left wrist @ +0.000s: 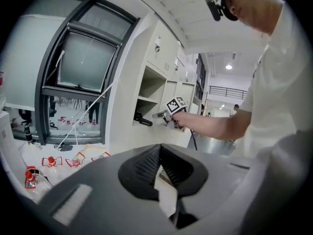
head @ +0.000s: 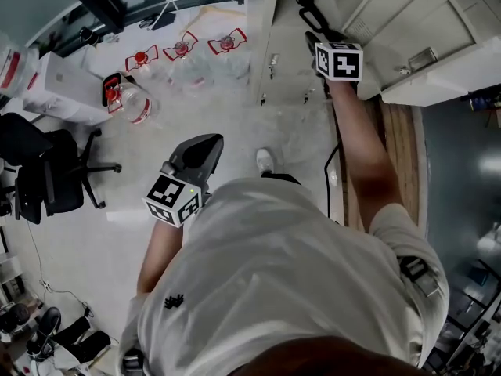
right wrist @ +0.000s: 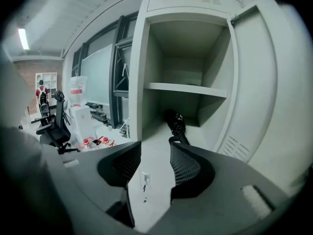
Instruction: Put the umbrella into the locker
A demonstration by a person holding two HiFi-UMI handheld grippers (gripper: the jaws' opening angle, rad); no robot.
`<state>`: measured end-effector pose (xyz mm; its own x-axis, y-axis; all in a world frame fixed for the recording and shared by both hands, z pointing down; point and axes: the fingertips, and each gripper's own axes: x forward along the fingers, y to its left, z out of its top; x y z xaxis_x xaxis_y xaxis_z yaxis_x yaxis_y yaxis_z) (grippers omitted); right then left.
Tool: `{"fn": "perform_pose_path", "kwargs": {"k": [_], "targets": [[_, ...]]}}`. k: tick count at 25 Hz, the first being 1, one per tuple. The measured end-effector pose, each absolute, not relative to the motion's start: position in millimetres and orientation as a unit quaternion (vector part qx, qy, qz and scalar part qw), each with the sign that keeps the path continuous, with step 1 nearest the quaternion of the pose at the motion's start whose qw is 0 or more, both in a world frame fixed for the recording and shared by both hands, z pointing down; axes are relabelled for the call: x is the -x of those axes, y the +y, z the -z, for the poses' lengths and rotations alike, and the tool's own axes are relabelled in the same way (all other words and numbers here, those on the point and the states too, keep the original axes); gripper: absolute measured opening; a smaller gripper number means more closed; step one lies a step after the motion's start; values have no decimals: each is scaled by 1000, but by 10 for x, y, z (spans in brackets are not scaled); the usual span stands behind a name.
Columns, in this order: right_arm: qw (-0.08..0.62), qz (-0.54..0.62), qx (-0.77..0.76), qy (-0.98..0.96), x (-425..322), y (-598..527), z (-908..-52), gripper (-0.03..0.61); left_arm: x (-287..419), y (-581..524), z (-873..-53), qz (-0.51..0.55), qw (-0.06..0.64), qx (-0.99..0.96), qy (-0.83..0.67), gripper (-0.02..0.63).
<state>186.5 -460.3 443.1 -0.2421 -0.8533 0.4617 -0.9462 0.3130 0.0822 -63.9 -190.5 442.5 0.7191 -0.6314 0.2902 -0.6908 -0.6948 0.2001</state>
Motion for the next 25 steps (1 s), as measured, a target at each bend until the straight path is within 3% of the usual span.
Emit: {"fn": "perform_pose_path", "kwargs": {"k": [13,25], "targets": [[198,-109,-586,-778,-1655,-3481,-4407,91,864,-1343,-4456,-100,143,-929,-325,55],[183,-110,-581,-786,-1385,-2619,-4380,41,1036,-986,-4504,-92,142,-935,-311,55]]}}
